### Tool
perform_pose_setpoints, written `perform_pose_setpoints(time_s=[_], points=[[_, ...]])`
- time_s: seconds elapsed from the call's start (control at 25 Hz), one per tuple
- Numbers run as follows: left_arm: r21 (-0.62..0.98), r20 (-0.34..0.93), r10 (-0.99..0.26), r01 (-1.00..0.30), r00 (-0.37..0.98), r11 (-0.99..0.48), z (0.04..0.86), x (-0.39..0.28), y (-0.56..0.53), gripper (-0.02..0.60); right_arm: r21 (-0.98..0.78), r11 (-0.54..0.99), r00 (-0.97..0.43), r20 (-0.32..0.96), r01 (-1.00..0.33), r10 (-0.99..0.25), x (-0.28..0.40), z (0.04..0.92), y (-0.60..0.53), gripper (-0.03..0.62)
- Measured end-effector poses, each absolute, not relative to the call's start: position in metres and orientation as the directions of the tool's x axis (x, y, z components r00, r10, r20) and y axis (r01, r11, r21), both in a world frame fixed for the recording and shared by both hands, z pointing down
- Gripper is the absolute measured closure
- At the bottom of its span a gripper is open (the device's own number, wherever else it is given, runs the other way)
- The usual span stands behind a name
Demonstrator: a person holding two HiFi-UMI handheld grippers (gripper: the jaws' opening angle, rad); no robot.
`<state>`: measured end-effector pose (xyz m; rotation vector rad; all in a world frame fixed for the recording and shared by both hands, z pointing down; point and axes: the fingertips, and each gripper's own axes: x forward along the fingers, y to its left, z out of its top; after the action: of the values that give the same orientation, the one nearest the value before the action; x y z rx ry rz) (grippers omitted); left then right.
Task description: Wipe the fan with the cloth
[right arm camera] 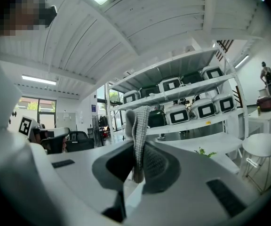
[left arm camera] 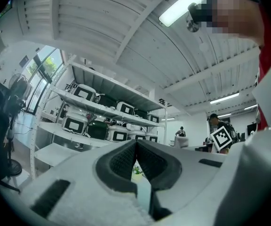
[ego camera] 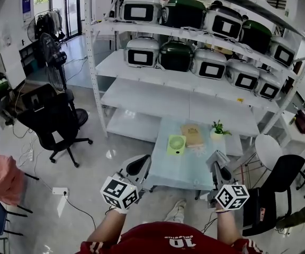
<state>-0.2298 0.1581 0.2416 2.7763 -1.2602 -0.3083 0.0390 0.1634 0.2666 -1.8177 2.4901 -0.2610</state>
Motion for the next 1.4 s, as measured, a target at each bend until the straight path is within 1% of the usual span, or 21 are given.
perform_pose_setpoints(time_s=[0.2,0.36,0.6,0.84,1.4], points=[[0.164,-0.134,-0.750,-0.731,0.648,-0.662,0.245,-0.231,0.159,0.575,-0.139,0.305,-0.317,0.073,-0.942,-0.946,0.033,0.267,0.166,0.571],[0.159,-0.116,-0.756,-0.739,0.644,-0.654,0.249,-0.230,0.157,0.575,-0.092,0.290,-0.297,0.076,-0.953,-0.952,0.037,0.266,0.165,0.571],[0.179,-0.124,-0.764,-0.743,0.633,-0.645,0.257,-0.233,0.155,0.575,-0.040,0.279,-0.282,0.081,-0.959,-0.956,0.037,0.274,0.168,0.571],[0.174,-0.126,-0.745,-0.725,0.655,-0.667,0.256,-0.220,0.156,0.575,-0.062,0.290,-0.294,0.064,-0.955,-0.954,0.040,0.270,0.171,0.572],[0.176,-0.110,-0.729,-0.709,0.675,-0.683,0.262,-0.213,0.164,0.575,-0.072,0.249,-0.253,0.043,-0.966,-0.967,0.046,0.266,0.184,0.576]])
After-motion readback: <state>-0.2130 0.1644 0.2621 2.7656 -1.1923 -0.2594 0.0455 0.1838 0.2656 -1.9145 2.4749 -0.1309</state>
